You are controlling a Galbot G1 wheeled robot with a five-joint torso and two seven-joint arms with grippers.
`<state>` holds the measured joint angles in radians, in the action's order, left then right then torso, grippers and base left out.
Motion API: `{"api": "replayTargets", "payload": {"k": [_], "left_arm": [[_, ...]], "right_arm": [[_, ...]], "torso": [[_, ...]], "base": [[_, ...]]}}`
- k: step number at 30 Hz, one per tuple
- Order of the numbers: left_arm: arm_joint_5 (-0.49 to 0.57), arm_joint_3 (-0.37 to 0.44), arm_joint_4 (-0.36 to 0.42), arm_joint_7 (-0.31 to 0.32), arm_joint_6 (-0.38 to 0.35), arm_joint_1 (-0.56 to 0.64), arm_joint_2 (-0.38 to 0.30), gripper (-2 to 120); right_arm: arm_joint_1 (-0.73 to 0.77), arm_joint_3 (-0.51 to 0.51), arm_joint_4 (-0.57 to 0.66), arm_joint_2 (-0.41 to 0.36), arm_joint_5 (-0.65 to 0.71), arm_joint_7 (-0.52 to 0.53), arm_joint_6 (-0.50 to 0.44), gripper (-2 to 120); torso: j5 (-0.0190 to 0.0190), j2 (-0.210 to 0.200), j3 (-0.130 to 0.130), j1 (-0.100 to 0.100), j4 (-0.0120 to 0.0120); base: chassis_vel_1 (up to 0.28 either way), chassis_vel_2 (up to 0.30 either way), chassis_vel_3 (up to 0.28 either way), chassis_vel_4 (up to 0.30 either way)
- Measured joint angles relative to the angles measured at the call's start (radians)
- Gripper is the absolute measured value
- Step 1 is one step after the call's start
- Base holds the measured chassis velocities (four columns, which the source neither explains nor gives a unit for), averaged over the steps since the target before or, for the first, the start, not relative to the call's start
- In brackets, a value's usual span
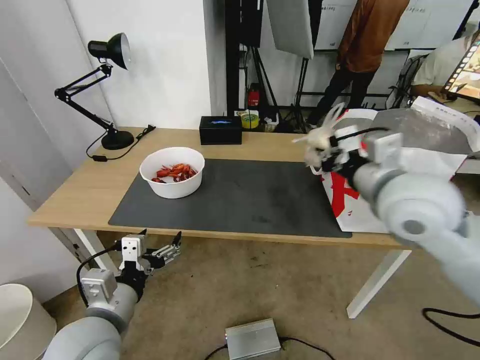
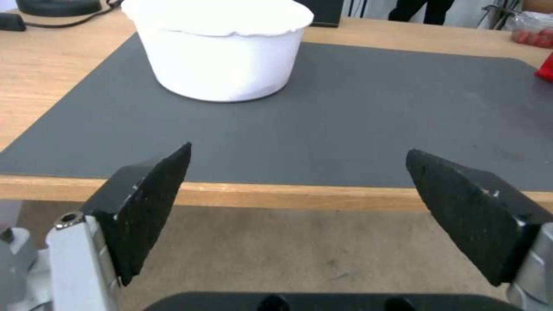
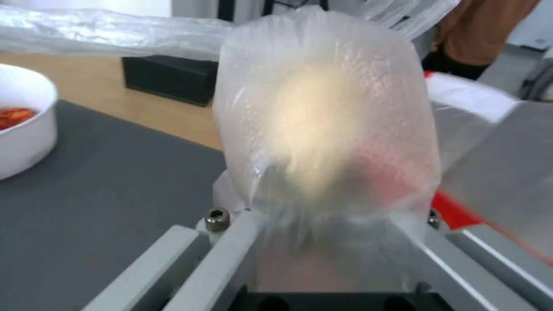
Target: Pick up the trash from the table and place it into the takeout bag.
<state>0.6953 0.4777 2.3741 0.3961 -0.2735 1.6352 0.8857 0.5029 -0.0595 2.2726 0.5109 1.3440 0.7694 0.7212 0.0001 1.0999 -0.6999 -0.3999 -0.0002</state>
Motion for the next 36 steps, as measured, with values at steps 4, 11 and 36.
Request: {"api": "replayTargets", "payload": {"k": [4,11,36], "left_arm": [[0.0,0.0,0.003,-0.001,0.0,0.001,0.0,100],[0.001,0.001,0.017,-0.003,-0.003,0.001,-0.003,100],[0.009,-0.004,0.006,-0.005,-0.001,-0.01,-0.013,100]], "right_arm": [[0.007,-0.039,0.004,-0.032,0.027,0.004,-0.001,6],[0.031,-0.148,-0.027,-0.075,0.076,0.013,-0.002,6],[-0.003,-0.164,-0.264,-0.063,0.108,0.009,-0.003,6]], "torso": [[-0.0001,0.0,0.0,0.0,0.0001],[-0.0001,0.0,0.0,0.0,0.0001],[0.0,0.0,0.0,0.0,0.0002]], "base": [[0.0,0.0,0.0,0.0],[0.0,0.0,0.0,0.0],[0.0,0.0,0.0,0.0]]}}
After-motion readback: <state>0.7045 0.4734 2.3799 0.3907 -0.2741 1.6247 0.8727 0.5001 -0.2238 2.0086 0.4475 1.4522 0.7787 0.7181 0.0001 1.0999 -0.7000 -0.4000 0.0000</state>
